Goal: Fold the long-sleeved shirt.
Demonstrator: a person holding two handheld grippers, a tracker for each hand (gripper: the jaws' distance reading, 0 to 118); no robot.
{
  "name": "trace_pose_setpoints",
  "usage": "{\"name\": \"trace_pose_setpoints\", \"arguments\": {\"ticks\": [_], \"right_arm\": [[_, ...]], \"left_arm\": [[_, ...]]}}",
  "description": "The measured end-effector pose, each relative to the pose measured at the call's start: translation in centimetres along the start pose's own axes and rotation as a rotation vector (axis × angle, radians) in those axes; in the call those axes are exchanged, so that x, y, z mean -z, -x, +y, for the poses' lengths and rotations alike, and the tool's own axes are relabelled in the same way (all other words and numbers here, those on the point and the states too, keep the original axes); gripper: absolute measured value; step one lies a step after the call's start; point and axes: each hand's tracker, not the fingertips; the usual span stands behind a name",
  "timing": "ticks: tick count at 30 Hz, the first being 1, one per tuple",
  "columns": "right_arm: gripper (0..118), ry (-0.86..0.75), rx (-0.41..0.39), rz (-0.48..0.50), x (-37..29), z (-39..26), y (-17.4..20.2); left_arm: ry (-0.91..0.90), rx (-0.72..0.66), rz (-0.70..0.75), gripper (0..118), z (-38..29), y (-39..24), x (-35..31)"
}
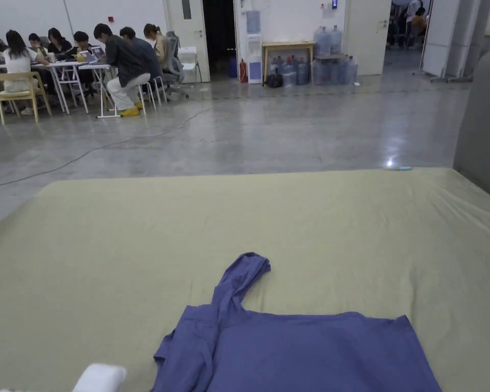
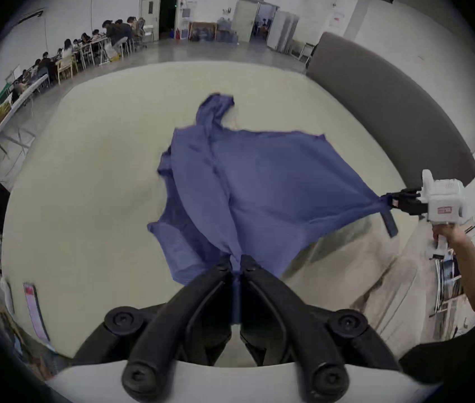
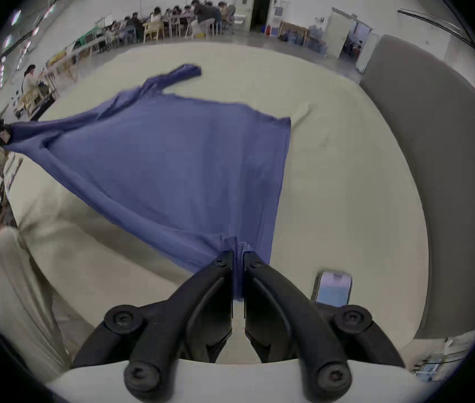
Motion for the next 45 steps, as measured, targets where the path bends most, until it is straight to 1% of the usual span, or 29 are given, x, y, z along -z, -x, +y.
{"name": "trace_pose_setpoints", "arguments": {"ticks": [3, 6, 9, 12, 15, 19, 23, 24, 25, 26, 27, 28, 29, 30, 31, 32, 34, 35, 37, 38, 39, 40, 41, 42, 43, 45], "right_arm": [[7, 0.058, -0.022, 0.009, 0.0, -3.5, 1.0], [7, 0.122, 0.0, 0.03, 0.4, -6.1, 1.7], [7, 0.188, -0.005, 0.026, 1.4, -7.8, 2.4], [7, 0.254, -0.013, 0.027, 2.4, -8.2, 3.1], [7, 0.339, -0.001, 0.012, 4.2, -8.0, 3.4], [7, 0.387, 0.102, 0.028, 5.9, -7.6, 2.6], [7, 0.396, 0.153, 0.044, 6.3, -7.6, 1.9], [13, 0.393, 0.178, 0.052, 6.2, -7.8, 1.7], [16, 0.39, 0.208, 0.059, 6.3, -7.9, 1.4], [19, 0.387, 0.236, 0.07, 6.3, -7.9, 0.9], [29, 0.397, 0.264, 0.091, 6.1, -7.7, 0.4], [52, 0.399, 0.31, 0.13, 5.4, -7.3, -0.1], [91, 0.36, 0.371, 0.177, 4.1, -7.0, -0.9], [118, 0.285, 0.416, 0.202, 2.4, -6.7, -1.4], [116, 0.235, 0.416, 0.189, 1.0, -6.4, -1.6], [117, 0.1, 0.425, 0.182, -1.8, -5.6, -1.6], [118, 0.085, 0.423, 0.18, -3.6, -4.6, -1.5], [118, 0.089, 0.424, 0.173, -3.7, -4.3, -1.2], [118, 0.059, 0.459, 0.179, -4.1, -4.7, 0.1], [118, 0.067, 0.456, 0.202, -3.7, -4.7, 0.9], [111, 0.07, 0.436, 0.215, -3.4, -4.5, 1.9], [75, 0.054, 0.408, 0.218, -2.2, -4.2, 2.5], [10, 0.07, 0.36, 0.202, -1.2, -3.9, 3.7], [2, 0.067, 0.353, 0.198, -0.9, -3.5, 4.7], [2, 0.073, 0.325, 0.244, -0.5, -3.1, 5.4], [2, 0.07, 0.334, 0.336, 0.0, -2.3, 6.5]], "left_arm": [[0.076, -0.034, -0.029, 0, -4.8, 0.1, 0.0], [0.154, -0.052, -0.038, 0, -8.9, 0.5, 0.5], [0.223, -0.121, -0.068, 0, -12.2, 1.0, 1.8], [0.272, -0.135, -0.063, 0, -13.8, 1.1, 3.4], [0.358, -0.136, -0.052, 0, -14.3, 1.4, 5.8], [0.434, -0.177, -0.002, 0, -14.6, 2.1, 9.1], [0.439, -0.19, -0.004, 0, -15.2, 2.1, 10.6], [0.439, -0.196, -0.005, 0, -15.1, 2.1, 10.5], [0.437, -0.202, -0.006, 0, -15.2, 2.2, 10.3], [0.432, -0.232, -0.008, 3, -15.2, 2.3, 10.2], [0.425, -0.268, 0.001, 20, -15.1, 2.3, 9.7], [0.387, -0.301, -0.001, 60, -14.9, 2.1, 8.9], [0.302, -0.306, -0.049, 107, -14.6, 1.7, 7.2], [0.24, -0.287, -0.07, 118, -14.4, 1.2, 6.0], [0.202, -0.269, -0.065, 118, -14.2, 0.7, 4.6], [0.116, -0.283, -0.03, 118, -13.0, 1.2, 4.4], [0.101, -0.321, -0.016, 118, -12.8, 0.7, 3.4], [0.108, -0.334, -0.04, 118, -12.4, 0.7, 3.8], [0.165, -0.379, -0.094, 118, -12.3, -0.3, 4.2], [0.21, -0.384, -0.132, 118, -12.1, -0.6, 4.7], [0.229, -0.371, -0.155, 105, -11.3, -1.0, 5.5], [0.201, -0.335, -0.124, 56, -10.3, -1.4, 6.2], [0.221, -0.281, -0.084, 0, -10.2, -2.6, 6.4], [0.186, -0.234, -0.034, 0, -8.8, -2.5, 7.4], [0.201, -0.229, -0.063, 0, -7.1, -2.3, 8.6], [0.174, -0.258, -0.117, 0, -2.6, -1.7, 10.0]]}}
